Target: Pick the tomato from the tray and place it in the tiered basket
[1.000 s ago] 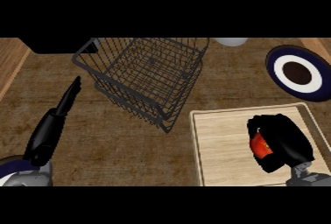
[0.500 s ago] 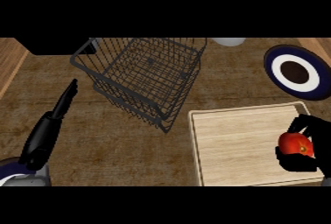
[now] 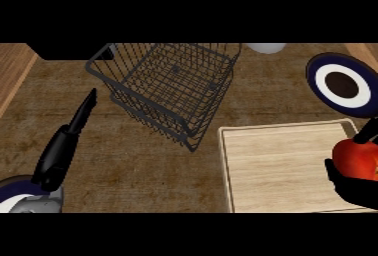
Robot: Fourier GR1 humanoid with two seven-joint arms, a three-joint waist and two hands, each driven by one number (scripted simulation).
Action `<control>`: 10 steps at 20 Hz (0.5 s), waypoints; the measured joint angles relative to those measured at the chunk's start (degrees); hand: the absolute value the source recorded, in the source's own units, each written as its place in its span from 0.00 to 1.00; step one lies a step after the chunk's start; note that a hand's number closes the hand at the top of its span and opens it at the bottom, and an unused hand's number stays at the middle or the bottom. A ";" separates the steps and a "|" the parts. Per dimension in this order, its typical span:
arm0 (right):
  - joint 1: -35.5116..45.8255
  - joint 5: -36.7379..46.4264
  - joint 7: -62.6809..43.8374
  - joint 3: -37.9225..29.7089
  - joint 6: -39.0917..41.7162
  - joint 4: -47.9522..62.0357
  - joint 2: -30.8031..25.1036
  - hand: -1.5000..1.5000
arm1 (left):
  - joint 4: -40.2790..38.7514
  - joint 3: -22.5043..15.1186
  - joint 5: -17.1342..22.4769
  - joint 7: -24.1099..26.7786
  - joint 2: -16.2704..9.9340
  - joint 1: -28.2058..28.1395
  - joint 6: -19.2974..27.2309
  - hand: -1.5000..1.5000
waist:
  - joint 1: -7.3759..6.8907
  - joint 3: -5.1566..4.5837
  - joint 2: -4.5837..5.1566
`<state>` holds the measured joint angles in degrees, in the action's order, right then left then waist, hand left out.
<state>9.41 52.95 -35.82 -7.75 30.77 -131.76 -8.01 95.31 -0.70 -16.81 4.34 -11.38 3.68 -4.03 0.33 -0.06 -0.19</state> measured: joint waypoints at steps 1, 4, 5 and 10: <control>2.21 -0.02 -2.04 1.07 1.13 -0.50 0.40 1.00 | -0.04 0.14 0.10 -0.17 -0.05 0.27 -0.20 0.50 | -0.12 -0.02 0.01; 10.14 -0.08 -7.51 3.06 3.73 -0.57 1.65 1.00 | 0.01 0.62 0.44 0.09 -0.41 0.31 -0.84 0.50 | -0.44 -0.02 0.04; 12.87 -0.19 -8.75 3.66 4.21 -0.31 2.01 1.00 | -0.49 0.95 0.49 -0.26 -0.48 1.29 -0.89 0.50 | -0.47 -0.02 0.06; 28.11 0.05 -14.03 5.92 4.05 6.84 5.02 1.00 | -0.83 0.86 0.31 0.18 -0.33 1.50 -1.26 0.50 | -0.86 -0.04 0.10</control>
<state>37.52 53.00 -49.85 -1.83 34.82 -124.92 -2.99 94.49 0.16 -16.51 4.53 -11.71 5.18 -5.30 -0.53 -0.10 -0.09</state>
